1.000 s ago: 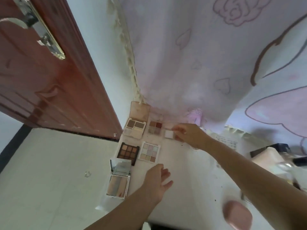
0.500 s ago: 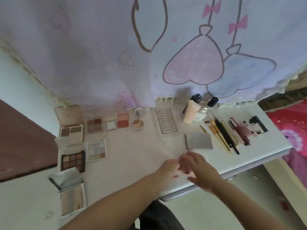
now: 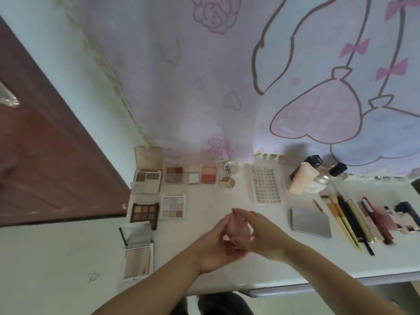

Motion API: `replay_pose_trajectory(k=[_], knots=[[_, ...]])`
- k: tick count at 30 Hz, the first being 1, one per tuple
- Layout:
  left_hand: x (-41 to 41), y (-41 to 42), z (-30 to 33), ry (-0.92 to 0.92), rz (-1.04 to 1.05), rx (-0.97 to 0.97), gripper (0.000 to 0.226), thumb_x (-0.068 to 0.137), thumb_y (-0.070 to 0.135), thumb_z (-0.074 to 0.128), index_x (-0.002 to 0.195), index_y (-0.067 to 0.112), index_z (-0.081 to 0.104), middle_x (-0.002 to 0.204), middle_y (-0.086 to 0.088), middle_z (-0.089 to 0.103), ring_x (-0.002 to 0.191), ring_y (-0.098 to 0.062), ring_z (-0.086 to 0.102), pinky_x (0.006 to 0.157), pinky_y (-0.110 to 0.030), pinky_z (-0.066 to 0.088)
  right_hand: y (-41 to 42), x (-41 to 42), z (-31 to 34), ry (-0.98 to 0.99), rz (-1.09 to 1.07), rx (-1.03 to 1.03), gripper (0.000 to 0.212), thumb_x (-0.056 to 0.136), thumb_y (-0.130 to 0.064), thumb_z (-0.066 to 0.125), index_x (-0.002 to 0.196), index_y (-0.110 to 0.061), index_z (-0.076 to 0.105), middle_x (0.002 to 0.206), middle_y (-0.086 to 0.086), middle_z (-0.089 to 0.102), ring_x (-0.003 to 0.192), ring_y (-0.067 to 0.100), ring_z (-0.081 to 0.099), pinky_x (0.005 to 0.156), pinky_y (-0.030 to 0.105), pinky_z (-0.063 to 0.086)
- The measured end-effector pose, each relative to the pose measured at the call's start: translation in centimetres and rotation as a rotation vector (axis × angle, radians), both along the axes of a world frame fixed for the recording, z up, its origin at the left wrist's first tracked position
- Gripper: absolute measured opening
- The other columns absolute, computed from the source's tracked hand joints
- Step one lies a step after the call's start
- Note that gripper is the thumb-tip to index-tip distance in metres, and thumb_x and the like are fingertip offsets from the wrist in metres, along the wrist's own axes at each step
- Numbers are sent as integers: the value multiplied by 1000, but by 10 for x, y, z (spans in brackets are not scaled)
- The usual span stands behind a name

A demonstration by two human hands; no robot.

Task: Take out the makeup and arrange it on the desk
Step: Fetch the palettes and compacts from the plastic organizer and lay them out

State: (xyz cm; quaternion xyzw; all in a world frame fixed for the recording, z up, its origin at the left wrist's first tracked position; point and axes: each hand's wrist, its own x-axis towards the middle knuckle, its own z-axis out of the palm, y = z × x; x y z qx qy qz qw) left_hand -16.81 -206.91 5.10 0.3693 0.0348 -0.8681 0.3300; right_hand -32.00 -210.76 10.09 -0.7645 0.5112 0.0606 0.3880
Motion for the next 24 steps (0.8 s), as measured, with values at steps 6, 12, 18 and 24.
replay_pose_trajectory(k=[6,12,18,24], knots=[[41,23,11,-23,260,24,50,87,39,54,125,6,55,121,-25,61,109,-35,62,84,-43,56,-24,54,5,21,322,43,79,79,-49,60,147,-32,23,143,-4,40,126,15,42,104,34,41],[63,53,-5,63,484,140,54,90,40,49,127,-1,53,124,-29,57,106,-40,56,81,-47,56,-53,86,-8,-138,347,267,40,87,-46,58,126,-36,57,114,-17,65,104,3,62,85,21,54],[64,87,-21,17,675,342,44,96,28,48,122,-7,53,118,-33,59,101,-44,59,67,-55,56,-65,124,-38,-145,206,271,27,95,-30,52,96,-9,69,92,11,68,77,22,70,73,38,60],[75,107,-15,-87,764,408,28,93,10,53,106,-14,55,99,-33,63,94,-42,59,66,-51,55,-46,150,-51,-127,293,179,29,96,-33,49,106,-11,67,94,3,67,70,9,62,78,33,55]])
